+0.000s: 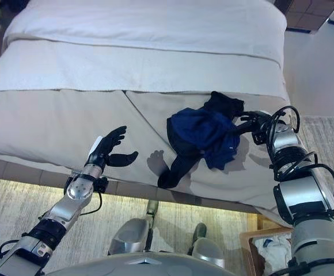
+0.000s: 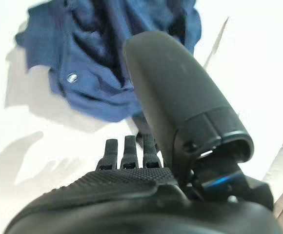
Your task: Pick up the clothes from the bed and place them into the basket
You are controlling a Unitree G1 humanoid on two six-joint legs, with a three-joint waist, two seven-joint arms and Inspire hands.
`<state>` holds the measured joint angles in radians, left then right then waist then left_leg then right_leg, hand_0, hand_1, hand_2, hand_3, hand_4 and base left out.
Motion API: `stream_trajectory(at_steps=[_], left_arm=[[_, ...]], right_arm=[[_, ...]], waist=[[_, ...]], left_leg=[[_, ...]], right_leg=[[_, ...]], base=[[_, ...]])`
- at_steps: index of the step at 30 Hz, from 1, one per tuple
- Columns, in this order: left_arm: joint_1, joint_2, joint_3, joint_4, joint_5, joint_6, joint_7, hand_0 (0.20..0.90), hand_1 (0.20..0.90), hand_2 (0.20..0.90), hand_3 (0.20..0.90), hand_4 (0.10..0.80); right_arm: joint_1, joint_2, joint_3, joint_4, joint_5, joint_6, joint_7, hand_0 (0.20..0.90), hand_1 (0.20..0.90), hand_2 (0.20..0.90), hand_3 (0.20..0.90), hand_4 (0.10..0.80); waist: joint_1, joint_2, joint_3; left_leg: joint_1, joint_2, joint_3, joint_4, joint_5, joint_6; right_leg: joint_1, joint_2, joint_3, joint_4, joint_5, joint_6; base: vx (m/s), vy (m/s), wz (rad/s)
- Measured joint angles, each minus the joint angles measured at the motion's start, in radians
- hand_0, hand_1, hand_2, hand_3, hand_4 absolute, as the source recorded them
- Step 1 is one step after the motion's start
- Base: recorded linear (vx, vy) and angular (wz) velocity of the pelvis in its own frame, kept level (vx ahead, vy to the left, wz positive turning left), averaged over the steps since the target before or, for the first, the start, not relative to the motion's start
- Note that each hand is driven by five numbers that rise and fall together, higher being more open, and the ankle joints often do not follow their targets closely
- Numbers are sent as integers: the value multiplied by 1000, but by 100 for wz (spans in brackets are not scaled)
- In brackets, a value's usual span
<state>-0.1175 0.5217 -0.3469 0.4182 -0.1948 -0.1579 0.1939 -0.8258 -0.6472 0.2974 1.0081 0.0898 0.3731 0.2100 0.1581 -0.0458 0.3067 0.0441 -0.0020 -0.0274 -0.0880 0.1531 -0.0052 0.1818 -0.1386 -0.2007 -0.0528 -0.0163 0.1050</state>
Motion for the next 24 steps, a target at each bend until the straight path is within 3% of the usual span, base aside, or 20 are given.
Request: stream_trajectory(at_steps=[9,13,19,24], left_arm=[[6,0,-9,0,0,9,4,900,900,900,900,800],[9,0,-9,0,0,20,8,900,900,900,900,800],[11,-8,-8,-1,0,23,7,900,900,900,900,800],[34,-14,-3,-1,1,23,8,900,900,900,900,800]], right_arm=[[1,-31,80,87,-385,84,58,900,900,900,900,800],[1,-46,113,-6,-360,56,13,900,900,900,900,800],[36,-48,113,-237,-245,-96,-15,900,900,900,900,800],[116,-41,113,-352,-202,-138,-11,900,900,900,900,800]], waist=[[-3,0,-9],[-19,0,-9],[-24,2,-10],[-19,1,-10]], left_leg=[[1,2,4,0,-1,0],[2,2,15,0,-2,0],[-4,4,19,0,-3,-2],[-5,2,18,0,-4,-2]], right_leg=[[-3,2,8,0,0,0],[-8,2,23,0,5,2],[-17,6,27,-2,6,3],[-15,1,25,-2,6,3]], base=[[-5,1,-1],[-19,7,-10],[-5,2,-2],[2,1,1]])
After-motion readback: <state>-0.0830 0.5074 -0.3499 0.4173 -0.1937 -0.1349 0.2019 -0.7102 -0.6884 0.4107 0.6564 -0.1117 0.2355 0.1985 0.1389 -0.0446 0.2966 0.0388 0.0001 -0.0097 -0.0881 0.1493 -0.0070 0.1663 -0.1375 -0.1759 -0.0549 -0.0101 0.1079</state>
